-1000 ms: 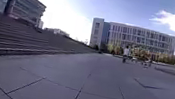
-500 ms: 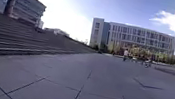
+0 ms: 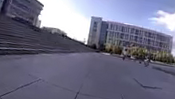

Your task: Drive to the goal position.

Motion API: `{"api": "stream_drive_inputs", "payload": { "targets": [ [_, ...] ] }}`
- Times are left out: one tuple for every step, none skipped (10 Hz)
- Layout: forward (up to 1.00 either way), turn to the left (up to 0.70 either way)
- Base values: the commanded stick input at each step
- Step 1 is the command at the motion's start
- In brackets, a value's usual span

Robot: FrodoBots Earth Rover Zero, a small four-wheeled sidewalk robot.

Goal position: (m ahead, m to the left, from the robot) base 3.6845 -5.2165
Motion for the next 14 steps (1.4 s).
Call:
{"api": "stream_drive_inputs", "payload": {
  "targets": [
    [0.7,0.0],
    [0.7,0.0],
    [0.7,0.0],
    [0.7,0.0],
    [0.7,0.0],
    [0.7,-0.02],
    [0.7,-0.11],
    [0.7,-0.14],
    [0.7,-0.14],
    [0.7,-0.14],
    [0.7,-0.14],
    [0.7,-0.14],
    [0.7,-0.14],
    [0.7,-0.14]
  ]
}}
